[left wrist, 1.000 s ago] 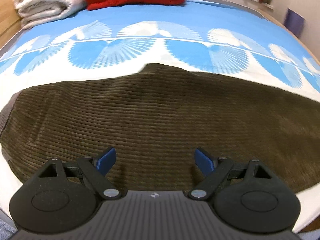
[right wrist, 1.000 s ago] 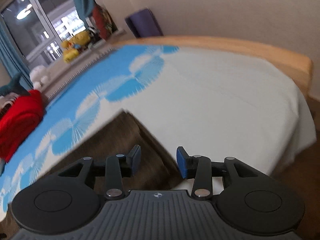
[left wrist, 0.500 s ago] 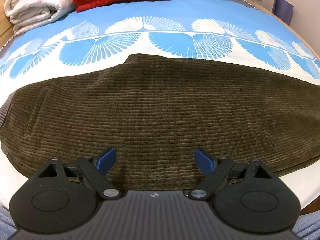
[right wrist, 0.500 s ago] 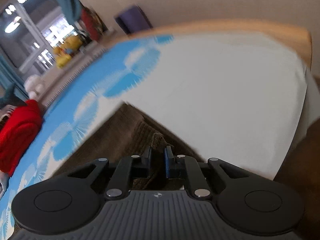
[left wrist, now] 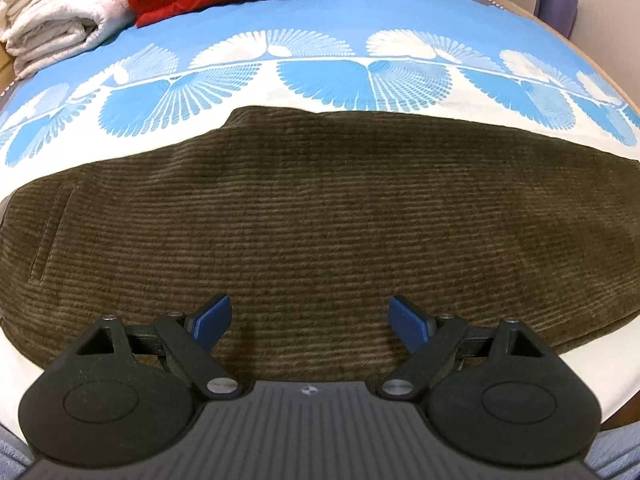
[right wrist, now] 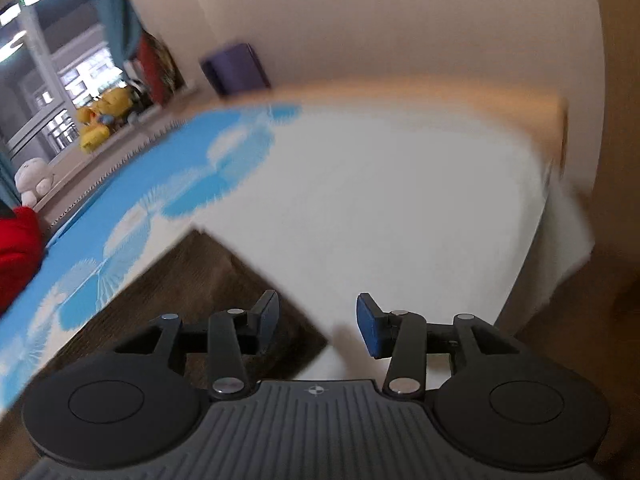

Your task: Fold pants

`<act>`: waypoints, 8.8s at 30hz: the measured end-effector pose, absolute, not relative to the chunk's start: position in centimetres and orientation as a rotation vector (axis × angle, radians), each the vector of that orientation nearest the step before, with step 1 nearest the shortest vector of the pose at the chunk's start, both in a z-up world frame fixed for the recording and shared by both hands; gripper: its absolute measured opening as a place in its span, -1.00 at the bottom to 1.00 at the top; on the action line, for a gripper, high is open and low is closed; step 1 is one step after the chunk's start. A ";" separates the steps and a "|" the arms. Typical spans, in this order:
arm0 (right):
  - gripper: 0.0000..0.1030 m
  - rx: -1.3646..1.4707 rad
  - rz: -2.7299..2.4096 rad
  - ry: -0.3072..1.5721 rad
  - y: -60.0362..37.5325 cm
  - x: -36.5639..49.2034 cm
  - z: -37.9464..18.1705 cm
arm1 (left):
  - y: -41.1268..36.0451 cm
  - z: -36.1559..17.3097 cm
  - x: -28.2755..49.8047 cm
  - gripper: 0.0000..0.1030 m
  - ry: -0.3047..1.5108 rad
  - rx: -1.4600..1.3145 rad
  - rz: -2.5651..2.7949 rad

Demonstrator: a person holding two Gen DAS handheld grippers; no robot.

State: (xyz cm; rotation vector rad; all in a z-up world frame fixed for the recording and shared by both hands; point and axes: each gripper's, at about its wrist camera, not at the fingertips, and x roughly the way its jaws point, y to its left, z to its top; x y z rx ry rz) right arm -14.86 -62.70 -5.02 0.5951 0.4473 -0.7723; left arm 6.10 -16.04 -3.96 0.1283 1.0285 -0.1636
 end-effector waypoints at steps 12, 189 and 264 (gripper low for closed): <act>-0.04 0.403 0.025 0.668 -51.9 1.8 -5.7 | -15.4 -4.1 7.3 0.77 1.038 0.092 -0.116; 0.33 0.727 -0.148 0.728 -49.7 -2.7 -5.3 | -13.8 -2.5 4.5 0.99 0.992 -0.001 -0.198; 0.35 0.568 -0.131 0.782 -42.9 3.5 -4.7 | -9.7 -10.3 24.2 0.56 1.185 -0.577 -0.467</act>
